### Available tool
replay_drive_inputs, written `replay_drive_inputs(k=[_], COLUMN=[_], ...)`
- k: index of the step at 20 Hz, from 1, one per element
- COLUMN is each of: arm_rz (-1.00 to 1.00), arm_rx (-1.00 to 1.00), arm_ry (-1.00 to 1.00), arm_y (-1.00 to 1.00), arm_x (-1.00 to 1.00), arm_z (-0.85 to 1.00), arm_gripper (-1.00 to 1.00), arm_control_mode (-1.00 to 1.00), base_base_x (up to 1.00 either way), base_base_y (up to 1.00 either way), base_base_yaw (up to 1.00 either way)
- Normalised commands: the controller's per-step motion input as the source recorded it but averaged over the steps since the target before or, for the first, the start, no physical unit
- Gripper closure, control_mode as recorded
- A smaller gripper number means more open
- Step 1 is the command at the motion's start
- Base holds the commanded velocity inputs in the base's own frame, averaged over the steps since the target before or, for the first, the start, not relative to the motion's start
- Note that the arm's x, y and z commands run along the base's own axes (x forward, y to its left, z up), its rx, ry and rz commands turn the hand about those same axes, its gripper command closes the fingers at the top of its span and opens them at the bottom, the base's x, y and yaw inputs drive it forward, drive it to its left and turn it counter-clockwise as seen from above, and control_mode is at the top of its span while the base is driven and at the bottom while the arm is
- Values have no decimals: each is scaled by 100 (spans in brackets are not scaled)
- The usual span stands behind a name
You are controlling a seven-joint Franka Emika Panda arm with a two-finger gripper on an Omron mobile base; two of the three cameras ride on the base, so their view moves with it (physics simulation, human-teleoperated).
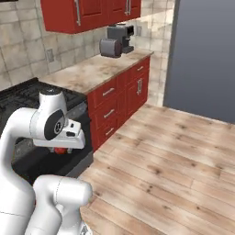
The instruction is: Take the steak from the fridge and place it on the digital scale on the counter by the fridge. Wait a few seconds for a reading, then move it to the plate on the dining counter.
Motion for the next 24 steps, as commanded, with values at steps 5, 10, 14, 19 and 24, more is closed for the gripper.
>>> replay_drive_inputs(k=[5,10,14,19,24], arm_rz=[0,0,0,0,0], arm_rx=[0,0,0,0,0], arm_ry=[0,0,0,0,0], arm_y=[0,0,0,0,0], arm_x=[0,0,0,0,0], arm_z=[0,0,0,0,0], arm_gripper=[100,100,100,100,100], arm_control_mode=[100,100,100,100,100], base_base_x=[4,1,1,9,8], base_base_y=[0,0,3,0,0], base_base_yaw=[-79,-80,-79,-78,-78])
